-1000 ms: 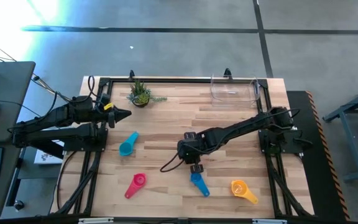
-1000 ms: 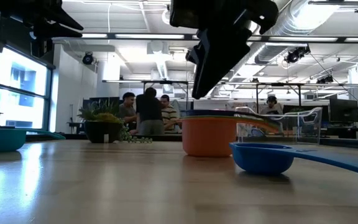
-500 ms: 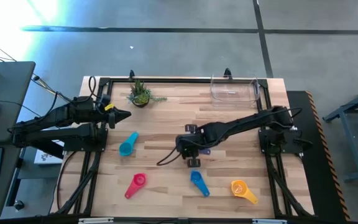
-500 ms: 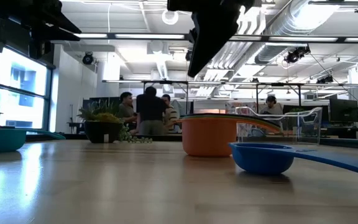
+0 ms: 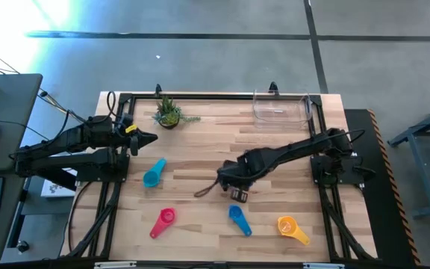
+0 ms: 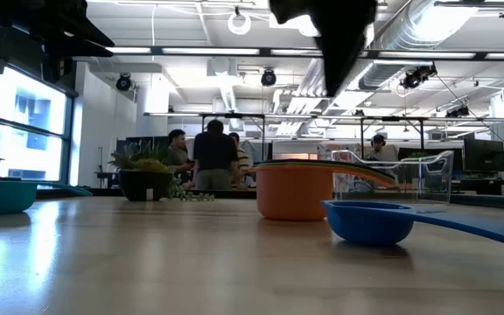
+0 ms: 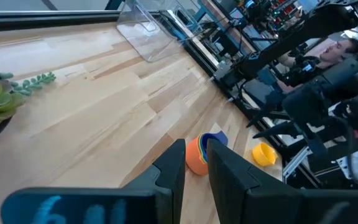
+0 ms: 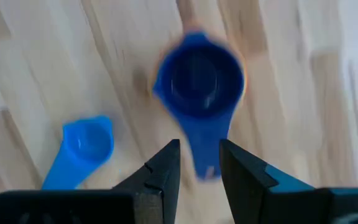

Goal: Nest measuring cups in basket
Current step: Stack the yellow measuring cup on top of the dark blue measuring cup

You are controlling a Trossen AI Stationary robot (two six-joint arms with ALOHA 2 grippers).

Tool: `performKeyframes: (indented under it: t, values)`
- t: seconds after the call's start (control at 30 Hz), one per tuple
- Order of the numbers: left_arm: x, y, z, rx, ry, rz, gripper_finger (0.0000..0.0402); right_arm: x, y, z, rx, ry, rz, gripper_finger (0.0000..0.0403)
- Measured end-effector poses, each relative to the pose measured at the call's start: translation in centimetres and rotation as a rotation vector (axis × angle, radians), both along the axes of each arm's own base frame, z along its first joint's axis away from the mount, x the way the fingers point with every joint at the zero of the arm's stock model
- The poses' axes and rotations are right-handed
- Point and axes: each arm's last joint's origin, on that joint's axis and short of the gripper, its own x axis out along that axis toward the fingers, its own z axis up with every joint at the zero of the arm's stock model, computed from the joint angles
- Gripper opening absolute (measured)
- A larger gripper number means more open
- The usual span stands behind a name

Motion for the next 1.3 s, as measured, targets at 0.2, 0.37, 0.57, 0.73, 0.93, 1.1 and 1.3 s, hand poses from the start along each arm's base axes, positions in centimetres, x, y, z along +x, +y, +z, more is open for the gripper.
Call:
performKeyframes:
  t: [0.2,0.37,0.57,0.73,0.93,1.1,1.3]
  values:
    - [0.0,0.0,0.0,0.025,0.005,-0.009,0.0058,-2.0,2.5,-0.1,-0.035,0.098,-0.097,0.0103]
    - [0.0,0.0,0.0,0.083,0.018,-0.030,0.0058,-3.4,4.6,-0.1,-0.049,0.130,-0.219,0.0103]
    - [0.1,0.0,0.3,0.151,-0.002,-0.049,0.0058,-5.1,7.2,-0.1,-0.058,0.143,-0.358,0.0103]
    - [0.3,0.1,1.1,0.176,-0.078,-0.040,0.0058,-6.8,9.3,-0.1,-0.059,0.175,-0.439,0.0103]
    - [0.6,0.0,2.2,0.237,-0.190,-0.073,0.0058,-9.1,11.5,0.5,-0.068,0.168,-0.532,0.0103]
    - [1.3,0.0,3.2,0.252,-0.290,-0.144,0.0058,-11.0,12.2,2.0,-0.064,0.107,-0.592,0.0103]
    - [3.0,0.2,4.4,0.232,-0.272,-0.202,0.0058,-12.9,11.7,4.7,-0.056,-0.093,-0.643,0.0103]
